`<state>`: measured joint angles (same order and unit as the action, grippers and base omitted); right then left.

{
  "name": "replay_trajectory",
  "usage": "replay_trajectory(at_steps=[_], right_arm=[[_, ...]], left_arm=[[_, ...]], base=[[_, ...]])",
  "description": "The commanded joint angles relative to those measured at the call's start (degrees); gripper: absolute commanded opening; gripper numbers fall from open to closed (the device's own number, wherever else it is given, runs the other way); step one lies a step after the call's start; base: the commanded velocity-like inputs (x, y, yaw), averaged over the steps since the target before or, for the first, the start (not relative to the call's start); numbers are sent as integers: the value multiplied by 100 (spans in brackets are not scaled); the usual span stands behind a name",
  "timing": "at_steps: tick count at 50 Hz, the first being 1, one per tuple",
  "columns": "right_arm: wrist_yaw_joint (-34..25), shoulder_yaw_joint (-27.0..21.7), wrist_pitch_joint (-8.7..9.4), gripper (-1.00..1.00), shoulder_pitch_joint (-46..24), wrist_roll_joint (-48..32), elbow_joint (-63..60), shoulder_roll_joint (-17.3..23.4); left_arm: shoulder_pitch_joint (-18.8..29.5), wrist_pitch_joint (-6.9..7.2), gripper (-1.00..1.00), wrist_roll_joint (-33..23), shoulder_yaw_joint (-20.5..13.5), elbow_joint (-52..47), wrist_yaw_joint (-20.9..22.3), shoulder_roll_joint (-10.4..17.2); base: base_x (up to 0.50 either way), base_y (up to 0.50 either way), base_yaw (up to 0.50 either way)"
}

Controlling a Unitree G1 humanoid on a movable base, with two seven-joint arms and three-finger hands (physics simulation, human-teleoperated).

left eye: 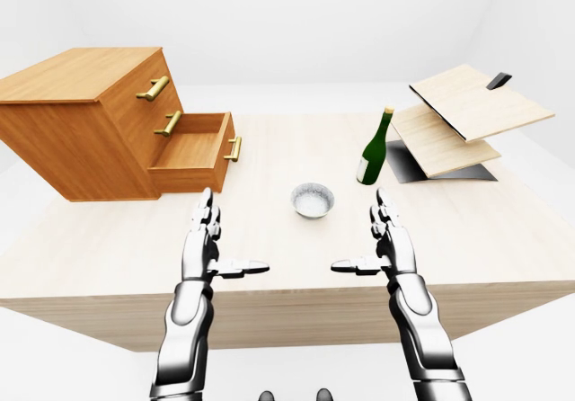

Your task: Put the bowl on top of the cabinet.

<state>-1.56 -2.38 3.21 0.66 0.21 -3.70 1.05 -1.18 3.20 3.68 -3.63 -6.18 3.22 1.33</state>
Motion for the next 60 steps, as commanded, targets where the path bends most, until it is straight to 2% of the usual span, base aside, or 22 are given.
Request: replay_trajectory(at_steps=[1,3,5,11,21,33,36,42,43,46,53,60], right_arm=[[-55,37,-328,100,-76,37,472,2],[-54,31,-336,100,-84,38,497,3],[-55,31,-331,100,-86,35,505,5],[-59,28,-318,100,-83,35,494,6],[-50,48,-320,100,-100,2,540,1],[-44,46,-329,100,-66,-30,466,7],[-75,43,-389,100,-51,-25,449,12],[-180,35,-669,100,-4,-42,464,28],[-171,31,-653,100,7,-50,441,26],[-192,41,-766,100,68,-112,368,38],[-104,130,-752,100,88,-615,393,76],[-99,132,-735,100,76,-678,414,44]], left_arm=[[44,-92,100,120,-58,208,-7,20],[-68,93,100,371,-250,-176,66,77],[-94,177,100,533,-386,-337,91,95],[-73,180,100,1291,-1024,-741,242,266],[-286,180,100,1882,-1567,-1368,362,353],[-939,180,100,2467,-2201,-2552,779,103],[-1068,180,100,2531,-2343,-2794,911,-11],[-1219,180,100,2692,-2609,-3090,1114,-164],[-1236,180,100,2709,-2634,-3122,1138,-181],[-1353,180,100,2790,-2729,-3340,1210,-268],[-1475,180,100,2882,-2903,-3726,1297,-431],[-1509,180,100,2950,-3024,-3868,1353,-503]], base=[[0,0,0],[0,0,0],[0,0,0],[0,0,0],[0,0,0],[0,0,0],[0,0,0],[0,0,0],[0,0,0],[0,0,0],[0,11,0],[0,50,0]])
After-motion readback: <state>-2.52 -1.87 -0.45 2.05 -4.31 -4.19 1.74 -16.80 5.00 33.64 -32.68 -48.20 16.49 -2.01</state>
